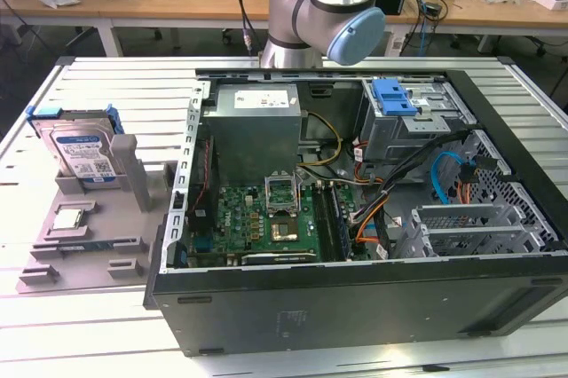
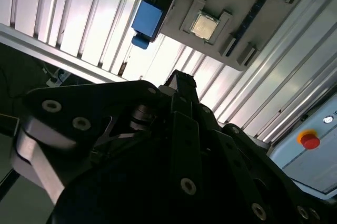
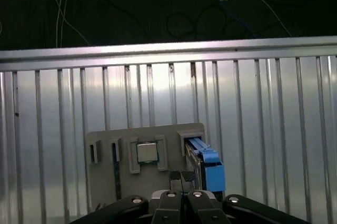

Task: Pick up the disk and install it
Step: 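Pick up the disk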

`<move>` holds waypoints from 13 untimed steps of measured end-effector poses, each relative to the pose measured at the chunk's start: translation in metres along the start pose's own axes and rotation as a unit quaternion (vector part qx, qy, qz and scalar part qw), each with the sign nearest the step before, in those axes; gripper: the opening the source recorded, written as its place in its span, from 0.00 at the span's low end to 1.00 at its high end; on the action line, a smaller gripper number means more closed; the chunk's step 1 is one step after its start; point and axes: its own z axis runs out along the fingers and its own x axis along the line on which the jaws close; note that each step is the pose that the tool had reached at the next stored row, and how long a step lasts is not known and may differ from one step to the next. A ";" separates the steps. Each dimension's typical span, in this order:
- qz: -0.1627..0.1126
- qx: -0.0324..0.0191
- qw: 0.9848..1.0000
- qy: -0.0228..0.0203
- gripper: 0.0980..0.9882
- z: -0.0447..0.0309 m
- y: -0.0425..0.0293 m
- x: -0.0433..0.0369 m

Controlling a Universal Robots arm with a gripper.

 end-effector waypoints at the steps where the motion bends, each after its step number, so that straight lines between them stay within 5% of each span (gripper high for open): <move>1: -0.006 0.000 1.000 0.000 0.01 0.0000 0.0000 0.0000; 11: -0.015 0.000 1.000 0.001 0.02 0.0000 0.0000 0.0000; 13: -0.016 0.000 1.000 0.001 0.15 0.0000 0.0000 0.0000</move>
